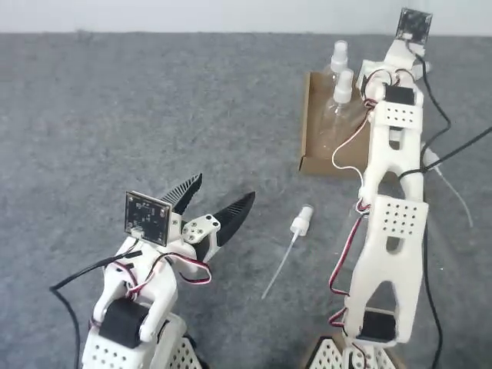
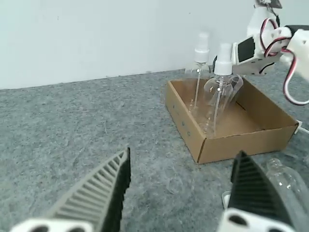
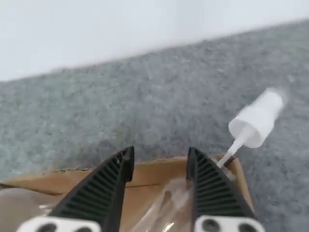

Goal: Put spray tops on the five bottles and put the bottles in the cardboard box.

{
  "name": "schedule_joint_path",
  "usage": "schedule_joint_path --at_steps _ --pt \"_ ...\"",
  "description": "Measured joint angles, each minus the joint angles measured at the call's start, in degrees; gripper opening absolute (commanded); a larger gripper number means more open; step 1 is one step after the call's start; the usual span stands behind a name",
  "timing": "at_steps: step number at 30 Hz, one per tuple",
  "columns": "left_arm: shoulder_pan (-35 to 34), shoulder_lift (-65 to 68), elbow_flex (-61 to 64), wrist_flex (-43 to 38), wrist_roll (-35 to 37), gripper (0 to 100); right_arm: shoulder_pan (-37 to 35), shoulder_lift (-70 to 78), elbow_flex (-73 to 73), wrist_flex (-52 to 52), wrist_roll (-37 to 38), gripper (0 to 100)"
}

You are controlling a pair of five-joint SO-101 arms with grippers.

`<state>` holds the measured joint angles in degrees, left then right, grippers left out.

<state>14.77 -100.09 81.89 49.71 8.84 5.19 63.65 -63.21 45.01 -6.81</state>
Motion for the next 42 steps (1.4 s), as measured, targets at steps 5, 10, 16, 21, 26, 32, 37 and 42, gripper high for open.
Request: schedule_joint_path --at_steps 5,10,16,21,26,32,37,42 --pt "0.00 0.00 0.00 0.00 0.00 31 0.00 5.36 -8.79 5.27 -0.26 5.2" --pt "0.00 0.00 0.00 0.00 0.00 31 0.09 8.18 -16.44 10.46 -0.26 1.2" --pt "0.00 0.00 0.00 0.00 0.00 31 1.32 8.53 -23.21 14.59 -0.26 0.6" --pt "0.00 0.00 0.00 0.00 0.00 31 1.41 8.53 -29.10 18.20 0.00 0.6" --pt "0.00 0.00 0.00 0.00 0.00 31 1.58 8.26 -29.71 21.80 5.36 0.9" --pt "0.00 -0.09 0.35 0.00 0.00 31 2.11 0.00 -29.71 36.75 6.59 1.0" --pt "0.00 0.00 0.35 0.00 0.00 31 -0.62 -6.86 -29.80 50.02 7.56 1.0" --pt "-1.93 0.00 0.35 0.00 0.00 31 -0.09 -12.40 -29.80 55.56 17.85 0.9"
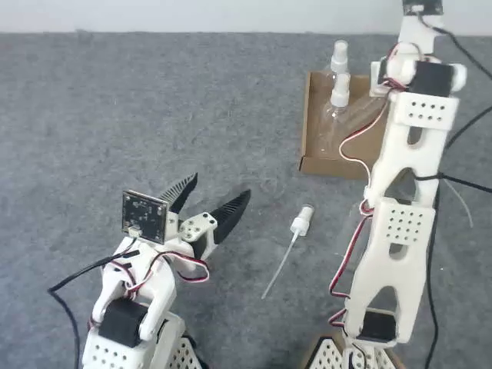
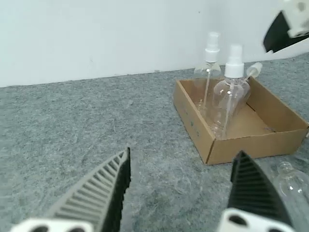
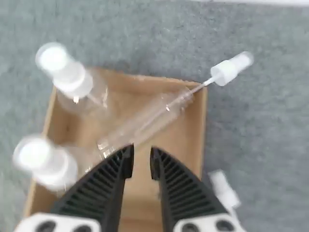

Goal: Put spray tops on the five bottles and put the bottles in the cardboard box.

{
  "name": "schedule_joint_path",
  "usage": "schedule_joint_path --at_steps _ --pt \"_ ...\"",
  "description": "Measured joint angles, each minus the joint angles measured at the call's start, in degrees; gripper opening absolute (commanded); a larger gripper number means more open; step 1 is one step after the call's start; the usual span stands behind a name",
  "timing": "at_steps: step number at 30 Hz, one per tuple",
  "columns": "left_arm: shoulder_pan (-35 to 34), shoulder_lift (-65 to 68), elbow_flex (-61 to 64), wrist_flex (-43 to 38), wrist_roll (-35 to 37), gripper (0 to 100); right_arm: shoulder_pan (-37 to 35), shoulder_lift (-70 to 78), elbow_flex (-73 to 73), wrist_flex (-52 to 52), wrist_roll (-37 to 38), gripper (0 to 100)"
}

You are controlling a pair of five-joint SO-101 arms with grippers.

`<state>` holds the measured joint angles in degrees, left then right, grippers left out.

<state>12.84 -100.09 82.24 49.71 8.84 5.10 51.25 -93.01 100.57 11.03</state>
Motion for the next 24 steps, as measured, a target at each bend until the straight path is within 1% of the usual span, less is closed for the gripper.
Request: schedule_joint_path --at_steps 2,4,7,12,16,19,24 --pt "-0.97 0.00 0.00 0.00 0.00 31 1.32 -2.46 0.00 0.00 1.58 1.0" --pt "-2.73 0.00 0.00 0.00 0.00 31 4.66 -5.54 1.49 0.00 1.49 1.7" --pt "-5.10 0.00 0.00 -0.53 0.00 31 7.65 -10.02 9.93 0.00 1.49 8.8" --pt "-6.24 0.00 0.00 -0.88 0.00 31 7.21 -17.67 30.59 0.00 2.90 17.4" --pt "-6.33 0.00 0.00 -0.88 0.00 31 5.80 -21.63 43.08 -0.70 3.25 22.5" --pt "-6.24 0.00 0.00 -0.88 0.00 31 5.36 -21.63 48.53 -5.45 3.16 22.8" --pt "-6.33 0.00 0.00 -0.88 0.00 31 3.60 -17.14 49.49 -10.20 2.37 22.8"
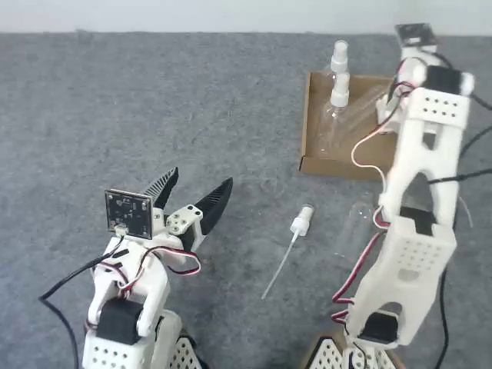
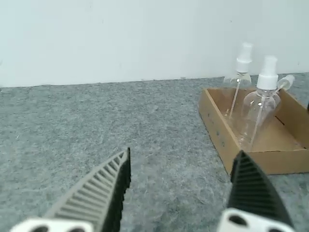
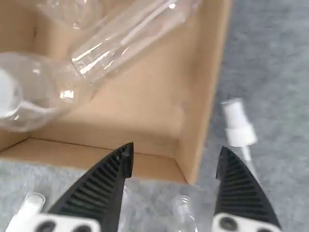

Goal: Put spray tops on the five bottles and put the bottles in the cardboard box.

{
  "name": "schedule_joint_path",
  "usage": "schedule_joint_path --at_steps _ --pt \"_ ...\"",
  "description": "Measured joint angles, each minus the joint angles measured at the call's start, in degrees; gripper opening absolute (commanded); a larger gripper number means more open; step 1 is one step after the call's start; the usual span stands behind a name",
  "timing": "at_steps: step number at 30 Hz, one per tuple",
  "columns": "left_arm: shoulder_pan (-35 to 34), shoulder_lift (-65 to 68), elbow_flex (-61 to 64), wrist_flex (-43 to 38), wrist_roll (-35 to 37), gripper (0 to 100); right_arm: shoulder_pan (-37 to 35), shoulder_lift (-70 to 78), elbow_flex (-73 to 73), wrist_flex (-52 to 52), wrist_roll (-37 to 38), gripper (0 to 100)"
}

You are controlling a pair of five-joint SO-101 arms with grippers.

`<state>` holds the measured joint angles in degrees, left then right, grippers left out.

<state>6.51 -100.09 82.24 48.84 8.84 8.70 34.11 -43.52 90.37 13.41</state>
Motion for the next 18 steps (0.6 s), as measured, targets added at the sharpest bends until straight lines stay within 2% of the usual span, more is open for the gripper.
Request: schedule_joint_path --at_steps 7,13,18 --pt "0.09 0.00 0.00 0.00 0.00 31 0.00 5.01 0.18 -4.31 -0.97 22.5" --pt "0.09 0.00 0.35 -0.09 0.00 31 0.97 9.49 0.18 -7.30 -0.97 9.1" --pt "0.00 0.00 0.35 -0.09 0.00 31 2.46 11.78 0.18 -7.91 -0.97 4.3"
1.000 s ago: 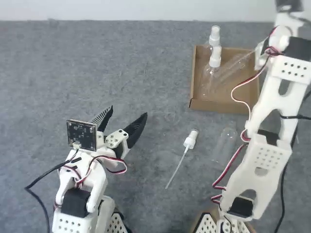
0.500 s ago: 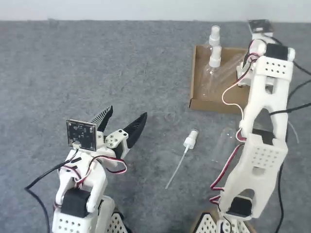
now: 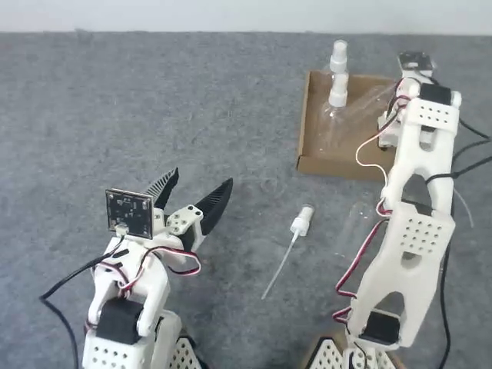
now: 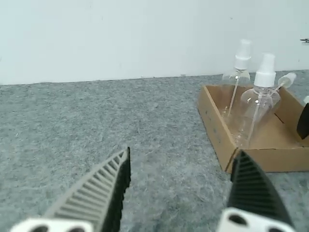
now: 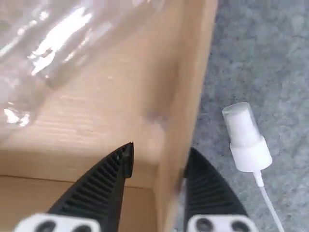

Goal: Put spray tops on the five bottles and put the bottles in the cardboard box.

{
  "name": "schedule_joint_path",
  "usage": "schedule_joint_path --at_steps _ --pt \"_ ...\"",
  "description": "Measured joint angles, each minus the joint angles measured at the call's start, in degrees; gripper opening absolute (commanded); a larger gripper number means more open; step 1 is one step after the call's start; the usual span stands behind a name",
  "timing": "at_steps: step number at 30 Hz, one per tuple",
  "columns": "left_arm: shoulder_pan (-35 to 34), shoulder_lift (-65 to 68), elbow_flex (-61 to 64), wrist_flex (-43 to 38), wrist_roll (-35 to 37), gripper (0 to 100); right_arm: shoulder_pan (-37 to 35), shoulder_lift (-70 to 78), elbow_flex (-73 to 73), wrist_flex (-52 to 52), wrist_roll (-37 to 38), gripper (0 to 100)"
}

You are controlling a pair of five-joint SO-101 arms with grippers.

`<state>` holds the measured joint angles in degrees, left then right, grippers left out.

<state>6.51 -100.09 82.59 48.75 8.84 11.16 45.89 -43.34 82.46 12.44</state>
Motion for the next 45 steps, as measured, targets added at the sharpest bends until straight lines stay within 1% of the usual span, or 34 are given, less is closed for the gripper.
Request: schedule_joint_path --at_steps 3,9,17,22,33,38,45 --pt "0.00 0.00 0.00 0.00 0.00 31 0.00 0.00 0.00 0.00 0.26 0.3" --pt "0.00 0.00 0.00 0.00 0.00 31 0.00 0.00 0.00 0.18 4.22 0.6" --pt "0.00 0.00 0.00 0.00 0.00 31 -0.09 0.09 0.00 3.16 12.57 0.6" --pt "0.00 0.00 0.00 0.00 0.00 31 -0.18 0.00 4.13 3.25 17.41 0.6" --pt "0.00 0.00 0.00 0.00 0.00 31 -0.18 -0.09 6.33 2.73 18.55 0.6" --pt "0.00 0.00 0.00 0.00 0.00 31 -0.44 -3.69 12.57 1.76 18.90 0.6" --pt "0.00 0.00 0.00 0.00 0.00 31 -0.53 -15.21 30.95 -7.30 18.90 0.6"
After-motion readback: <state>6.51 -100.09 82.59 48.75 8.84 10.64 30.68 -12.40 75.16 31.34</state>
